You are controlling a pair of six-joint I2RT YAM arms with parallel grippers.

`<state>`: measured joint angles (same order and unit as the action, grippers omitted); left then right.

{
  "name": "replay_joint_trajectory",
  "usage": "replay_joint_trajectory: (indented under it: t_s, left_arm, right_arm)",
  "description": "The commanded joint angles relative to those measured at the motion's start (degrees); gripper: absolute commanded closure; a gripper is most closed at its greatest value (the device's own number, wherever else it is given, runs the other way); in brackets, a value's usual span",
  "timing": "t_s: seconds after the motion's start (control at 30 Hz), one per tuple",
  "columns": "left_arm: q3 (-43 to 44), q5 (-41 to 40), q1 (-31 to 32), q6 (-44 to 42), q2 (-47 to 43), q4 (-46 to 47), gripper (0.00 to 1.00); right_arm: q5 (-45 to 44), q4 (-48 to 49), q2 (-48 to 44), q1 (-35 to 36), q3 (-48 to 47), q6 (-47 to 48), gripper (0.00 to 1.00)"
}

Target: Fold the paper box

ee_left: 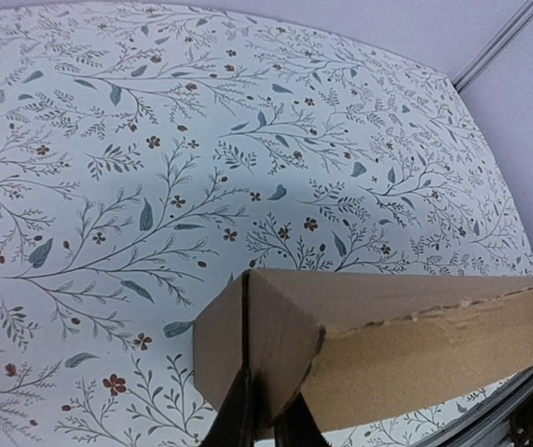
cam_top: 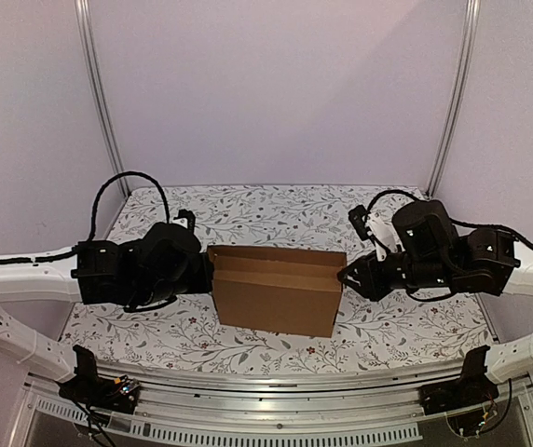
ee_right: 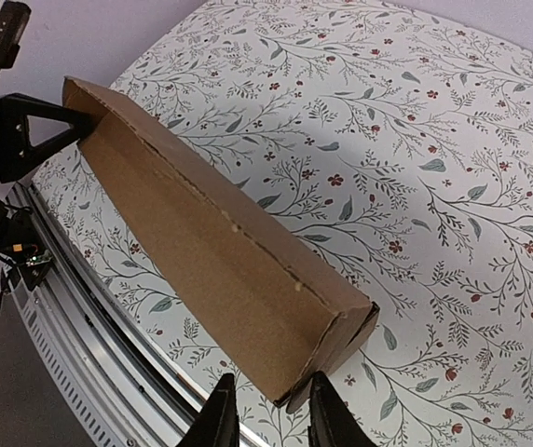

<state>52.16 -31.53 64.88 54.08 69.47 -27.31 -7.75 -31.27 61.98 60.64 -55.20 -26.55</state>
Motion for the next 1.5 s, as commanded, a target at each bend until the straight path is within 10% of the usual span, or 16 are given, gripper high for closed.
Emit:
replay_joint_trajectory:
  t_s: [0.0, 0.77, 1.47]
  left_arm:
    - [-0.28, 0.88, 0.95, 0.38, 1.35, -5.21, 0.91]
    - [-0.57, 1.27, 1.04, -0.07, 1.71, -4.72, 0.91]
    - [-0.04, -0.04, 2.24, -1.17, 2.86, -4.80, 0.92]
  right_arm:
    - [-3.91, -1.51, 1.90, 0.16, -2.80, -0.47, 0.76]
    - [-8.34, -5.77, 6.90, 1.44, -5.27, 0.18, 1.00]
    - [-1.51, 1.68, 5.95, 1.44, -5.97, -8.05, 1.00]
